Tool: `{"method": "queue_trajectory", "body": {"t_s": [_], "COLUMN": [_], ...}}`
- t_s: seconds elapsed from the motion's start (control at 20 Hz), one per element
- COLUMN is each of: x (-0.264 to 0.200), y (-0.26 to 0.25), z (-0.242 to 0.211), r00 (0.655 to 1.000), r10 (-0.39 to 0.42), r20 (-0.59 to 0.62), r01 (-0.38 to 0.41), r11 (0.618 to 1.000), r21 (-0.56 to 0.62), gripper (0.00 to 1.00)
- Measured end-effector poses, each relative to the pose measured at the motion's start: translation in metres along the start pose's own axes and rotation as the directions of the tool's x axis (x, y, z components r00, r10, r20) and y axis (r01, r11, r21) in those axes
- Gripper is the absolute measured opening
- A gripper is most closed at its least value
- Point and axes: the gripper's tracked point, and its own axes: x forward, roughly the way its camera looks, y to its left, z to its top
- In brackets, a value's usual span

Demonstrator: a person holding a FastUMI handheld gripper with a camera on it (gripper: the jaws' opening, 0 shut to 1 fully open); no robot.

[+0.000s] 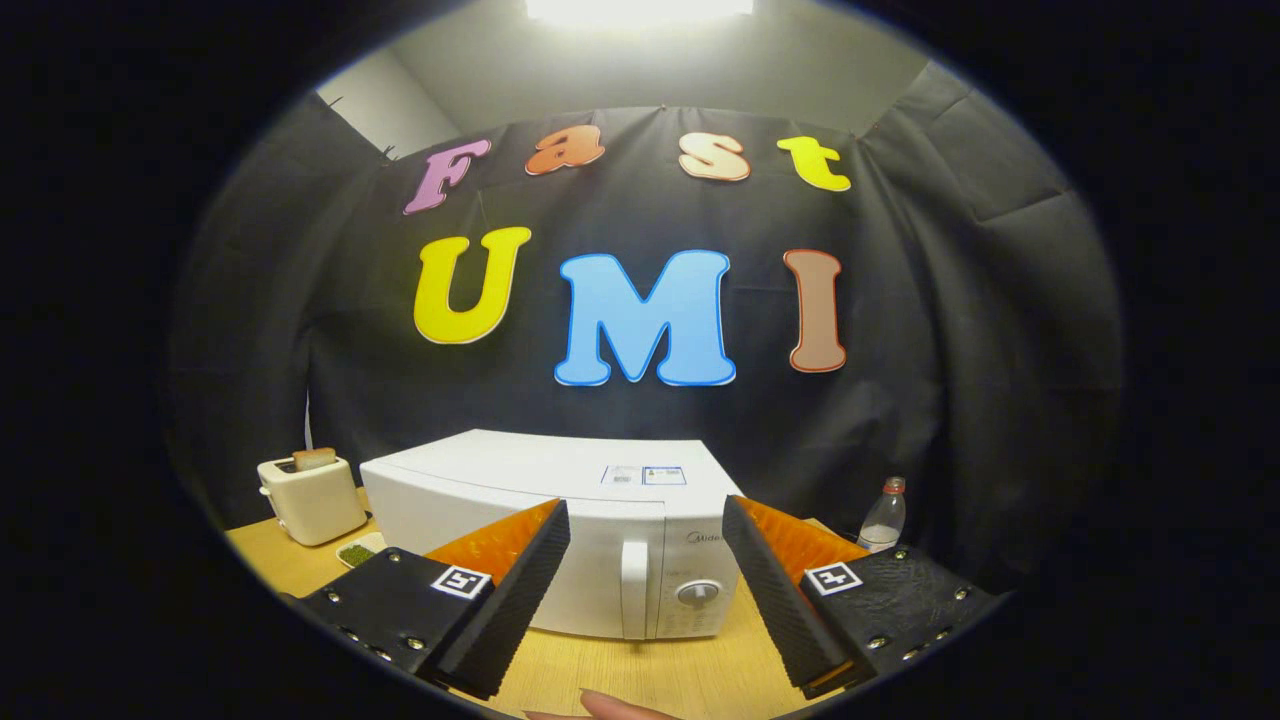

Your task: Open the microwave, put the food inside, and close the microwave door.

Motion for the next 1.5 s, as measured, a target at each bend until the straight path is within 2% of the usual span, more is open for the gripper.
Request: {"method": "queue_trajectory", "body": {"t_s": [0.6, 0.65, 0.7, 0.75, 0.85, 0.95, 1.1, 1.25, 1.3, 1.35, 1.4, 1.5], "x": [0.063, 0.067, 0.073, 0.079, 0.084, 0.085, 0.087, 0.085, 0.084, 0.083, 0.087, 0.085], "y": [0.017, 0.02, 0.019, 0.017, 0.02, 0.012, 0.011, 0.01, 0.011, 0.012, 0.011, 0.013], "z": [-0.097, -0.103, -0.109, -0.113, -0.123, -0.123, -0.122, -0.124, -0.123, -0.122, -0.124, -0.125], "r00": [0.995, 0.995, 0.995, 0.994, 0.994, 0.997, 0.997, 0.996, 0.996, 0.996, 0.995, 0.994], "r10": [0.049, 0.059, 0.05, 0.037, 0.035, -0.013, -0.027, -0.043, -0.041, -0.036, -0.022, 0.007], "r20": [-0.086, -0.086, -0.092, -0.098, -0.108, -0.079, -0.068, -0.074, -0.08, -0.086, -0.093, -0.113], "r01": [-0.055, -0.065, -0.056, -0.044, -0.042, 0.004, 0.02, 0.038, 0.036, 0.031, 0.018, -0.006], "r11": [0.996, 0.996, 0.996, 0.997, 0.997, 0.995, 0.994, 0.997, 0.997, 0.997, 0.999, 1.0], "r21": [-0.067, -0.067, -0.069, -0.07, -0.066, -0.103, -0.109, -0.074, -0.071, -0.065, -0.048, 0.013], "gripper": [0.99, 0.91, 0.89, 0.8, 0.68, 0.67, 0.35, 0.28, 0.2, 0.2, 0.15, 0.14]}}
